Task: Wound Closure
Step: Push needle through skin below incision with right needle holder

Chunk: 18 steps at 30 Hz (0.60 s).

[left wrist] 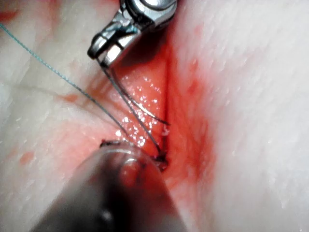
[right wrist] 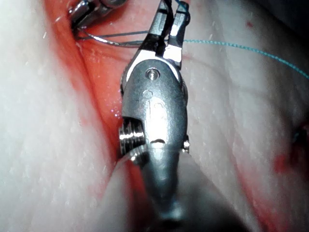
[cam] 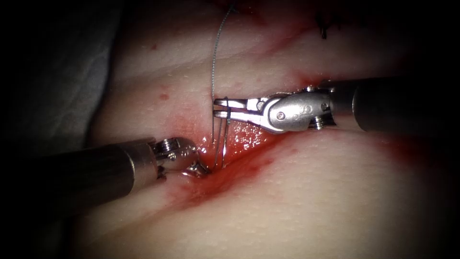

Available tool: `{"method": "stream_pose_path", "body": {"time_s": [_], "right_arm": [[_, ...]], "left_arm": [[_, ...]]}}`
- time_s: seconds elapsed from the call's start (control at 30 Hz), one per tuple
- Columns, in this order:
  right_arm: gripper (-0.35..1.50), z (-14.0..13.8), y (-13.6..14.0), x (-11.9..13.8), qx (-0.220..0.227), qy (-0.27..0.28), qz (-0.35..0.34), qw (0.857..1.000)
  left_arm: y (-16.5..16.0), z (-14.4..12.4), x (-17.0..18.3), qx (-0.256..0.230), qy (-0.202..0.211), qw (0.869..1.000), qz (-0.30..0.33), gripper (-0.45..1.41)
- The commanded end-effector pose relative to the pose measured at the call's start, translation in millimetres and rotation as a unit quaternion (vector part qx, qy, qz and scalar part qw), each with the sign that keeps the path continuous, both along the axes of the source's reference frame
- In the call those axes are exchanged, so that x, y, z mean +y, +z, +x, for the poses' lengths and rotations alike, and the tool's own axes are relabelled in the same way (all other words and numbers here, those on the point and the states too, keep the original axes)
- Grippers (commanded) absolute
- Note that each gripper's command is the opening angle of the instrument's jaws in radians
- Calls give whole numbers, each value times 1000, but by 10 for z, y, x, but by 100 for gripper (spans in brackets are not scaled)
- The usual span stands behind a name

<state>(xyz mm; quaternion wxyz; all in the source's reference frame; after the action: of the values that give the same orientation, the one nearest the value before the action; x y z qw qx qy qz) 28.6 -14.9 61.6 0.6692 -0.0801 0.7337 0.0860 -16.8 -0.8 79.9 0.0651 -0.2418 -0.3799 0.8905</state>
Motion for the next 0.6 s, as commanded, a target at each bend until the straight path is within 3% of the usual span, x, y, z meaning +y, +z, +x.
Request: {"method": "stream_pose_path", "body": {"time_s": [0.03,0.23,0.3,0.5,0.53,0.6], "right_arm": [[-35,10,4,-3,2,-1,0,1000],[-35,14,3,-7,4,-12,-9,1000],[-35,15,3,-8,4,-16,-8,1000],[-35,14,3,-8,4,-15,-11,1000],[-35,14,2,-7,4,-15,-11,1000],[-35,14,2,-7,4,-14,-14,1000]], "left_arm": [[6,-5,-2,1,-1,1000,0,42],[6,-4,-2,4,-5,1000,-5,52],[6,-4,-2,10,-12,1000,-10,69],[6,-3,-2,17,-21,1000,-14,79],[6,-2,-3,20,-26,999,-20,91],[6,-2,-3,22,-28,999,-20,94]]}}
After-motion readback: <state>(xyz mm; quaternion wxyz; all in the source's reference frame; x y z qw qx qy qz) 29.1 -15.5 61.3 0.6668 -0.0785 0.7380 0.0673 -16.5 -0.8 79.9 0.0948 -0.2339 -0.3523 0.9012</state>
